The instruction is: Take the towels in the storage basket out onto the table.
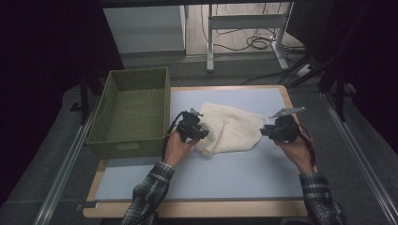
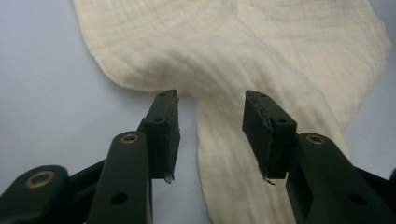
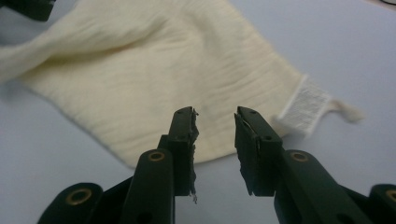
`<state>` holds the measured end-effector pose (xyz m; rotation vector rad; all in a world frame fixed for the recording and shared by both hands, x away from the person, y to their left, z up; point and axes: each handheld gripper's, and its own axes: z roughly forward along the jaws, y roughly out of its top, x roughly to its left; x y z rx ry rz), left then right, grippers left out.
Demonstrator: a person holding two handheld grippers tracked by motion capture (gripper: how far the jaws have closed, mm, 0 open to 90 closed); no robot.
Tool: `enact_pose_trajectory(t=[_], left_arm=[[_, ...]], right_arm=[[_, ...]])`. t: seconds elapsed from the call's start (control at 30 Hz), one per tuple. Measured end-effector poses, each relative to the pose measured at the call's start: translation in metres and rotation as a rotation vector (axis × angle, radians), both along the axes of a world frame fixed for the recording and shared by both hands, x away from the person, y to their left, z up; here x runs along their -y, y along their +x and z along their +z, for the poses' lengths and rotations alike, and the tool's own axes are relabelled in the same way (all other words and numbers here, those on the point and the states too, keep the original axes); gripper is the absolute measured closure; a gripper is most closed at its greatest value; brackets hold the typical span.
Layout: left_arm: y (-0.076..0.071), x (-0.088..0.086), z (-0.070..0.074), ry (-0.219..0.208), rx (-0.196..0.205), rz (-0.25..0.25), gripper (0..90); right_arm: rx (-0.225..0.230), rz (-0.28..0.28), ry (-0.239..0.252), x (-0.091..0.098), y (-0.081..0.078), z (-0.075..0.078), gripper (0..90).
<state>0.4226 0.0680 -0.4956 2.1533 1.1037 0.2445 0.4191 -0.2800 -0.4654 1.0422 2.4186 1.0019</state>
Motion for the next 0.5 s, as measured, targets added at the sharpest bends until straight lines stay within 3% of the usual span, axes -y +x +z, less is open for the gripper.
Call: enact_pose_trajectory(t=[0.2, 0.5], left_arm=[[-0.008, -0.001, -0.007, -0.011, 0.000, -0.011, 53.1], [-0.021, -0.007, -0.012, -0.008, 0.016, -0.026, 51.4]], right_arm=[[-0.026, 0.053, 0.027, -0.012, -0.012, -0.021, 66.4], [-0.031, 0.114, 0.041, -0.030, -0.023, -0.032, 65.5]])
